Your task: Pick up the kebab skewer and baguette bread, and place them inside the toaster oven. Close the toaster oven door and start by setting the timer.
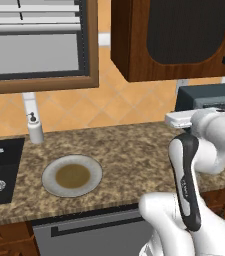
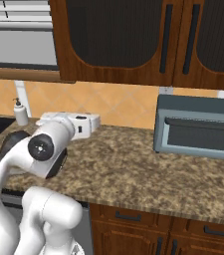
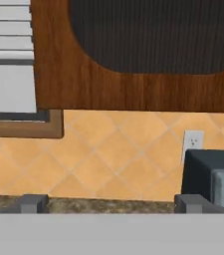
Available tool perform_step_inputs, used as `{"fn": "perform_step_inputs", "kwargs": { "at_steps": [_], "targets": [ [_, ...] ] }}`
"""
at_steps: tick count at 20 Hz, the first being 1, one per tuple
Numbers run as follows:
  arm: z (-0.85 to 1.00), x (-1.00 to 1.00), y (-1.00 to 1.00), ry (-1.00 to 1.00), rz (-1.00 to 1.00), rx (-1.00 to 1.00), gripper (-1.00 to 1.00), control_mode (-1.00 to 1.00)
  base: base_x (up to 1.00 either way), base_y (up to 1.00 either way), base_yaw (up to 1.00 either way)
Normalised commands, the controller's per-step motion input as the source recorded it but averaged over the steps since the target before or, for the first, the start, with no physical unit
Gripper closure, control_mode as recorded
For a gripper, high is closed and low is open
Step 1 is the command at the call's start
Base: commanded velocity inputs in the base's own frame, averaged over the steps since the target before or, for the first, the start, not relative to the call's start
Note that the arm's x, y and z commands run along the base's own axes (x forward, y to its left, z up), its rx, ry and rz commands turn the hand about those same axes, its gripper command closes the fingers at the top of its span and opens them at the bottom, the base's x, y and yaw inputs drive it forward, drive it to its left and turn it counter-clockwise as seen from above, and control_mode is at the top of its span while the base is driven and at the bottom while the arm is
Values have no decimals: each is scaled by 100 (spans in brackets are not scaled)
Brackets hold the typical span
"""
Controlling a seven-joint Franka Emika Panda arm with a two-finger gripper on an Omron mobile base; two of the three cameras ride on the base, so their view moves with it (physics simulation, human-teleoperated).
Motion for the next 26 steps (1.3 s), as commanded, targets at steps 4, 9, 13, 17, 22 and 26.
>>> {"fn": "perform_step_inputs", "kwargs": {
  "at_steps": [4, 9, 13, 17, 22, 26],
  "targets": [
    [22, -73, 24, 13, -2, 0, -100, -100, 0, 0, 0],
    [3, -67, 13, 4, -8, 0, -100, -100, 0, 0, 0],
    [0, -72, 0, 3, -17, 0, -100, -100, 0, 0, 0],
    [0, -60, 0, 8, -19, 0, -100, -100, 0, 0, 0],
    [0, -40, 0, 8, -18, 0, -100, -100, 0, 0, 0],
    [2, 0, 0, 23, 2, 0, -100, -100, 0, 0, 0]
  ]
}}
